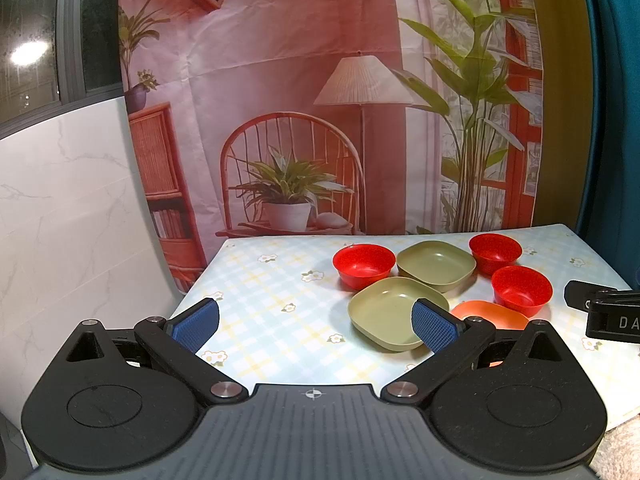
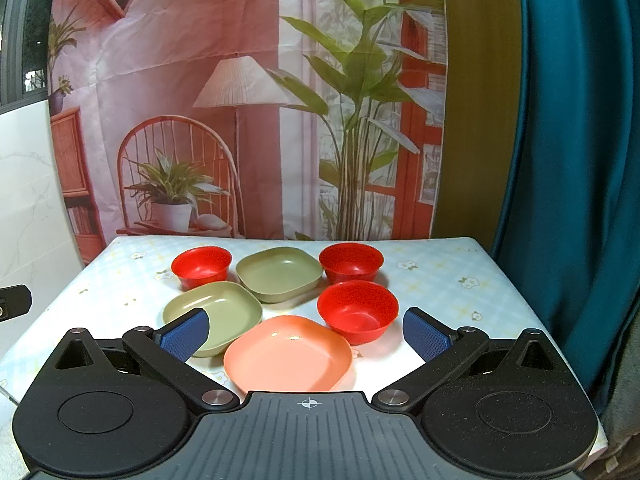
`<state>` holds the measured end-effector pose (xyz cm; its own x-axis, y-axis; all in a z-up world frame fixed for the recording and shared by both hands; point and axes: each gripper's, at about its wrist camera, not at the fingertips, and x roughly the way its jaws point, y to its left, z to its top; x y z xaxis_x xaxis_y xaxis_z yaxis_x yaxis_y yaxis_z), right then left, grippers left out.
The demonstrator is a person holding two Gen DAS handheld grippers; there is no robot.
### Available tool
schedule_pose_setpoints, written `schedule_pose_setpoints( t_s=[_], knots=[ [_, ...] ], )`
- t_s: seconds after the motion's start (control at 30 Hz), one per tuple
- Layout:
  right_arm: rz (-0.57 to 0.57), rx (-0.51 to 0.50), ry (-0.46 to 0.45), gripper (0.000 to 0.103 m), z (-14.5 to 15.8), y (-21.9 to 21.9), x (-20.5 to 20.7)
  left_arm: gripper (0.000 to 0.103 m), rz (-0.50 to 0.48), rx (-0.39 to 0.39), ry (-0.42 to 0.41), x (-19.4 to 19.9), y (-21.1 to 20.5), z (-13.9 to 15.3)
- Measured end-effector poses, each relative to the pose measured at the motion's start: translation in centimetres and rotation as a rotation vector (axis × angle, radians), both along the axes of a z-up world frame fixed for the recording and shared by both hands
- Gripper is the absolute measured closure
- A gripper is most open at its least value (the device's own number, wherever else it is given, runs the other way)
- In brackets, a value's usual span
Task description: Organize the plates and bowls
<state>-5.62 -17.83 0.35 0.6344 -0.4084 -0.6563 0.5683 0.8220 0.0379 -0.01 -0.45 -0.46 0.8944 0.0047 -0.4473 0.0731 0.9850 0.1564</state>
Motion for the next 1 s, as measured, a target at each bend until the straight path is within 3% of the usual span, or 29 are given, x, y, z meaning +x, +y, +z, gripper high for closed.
schedule_pose_setpoints(
  t_s=[1.0],
  knots=[
    [0.0,0.002,0.001,0.0,-0.02,-0.05,0.01,0.0,-0.002,-0.004,0.006,0.07,0.02,-0.16]
  ],
)
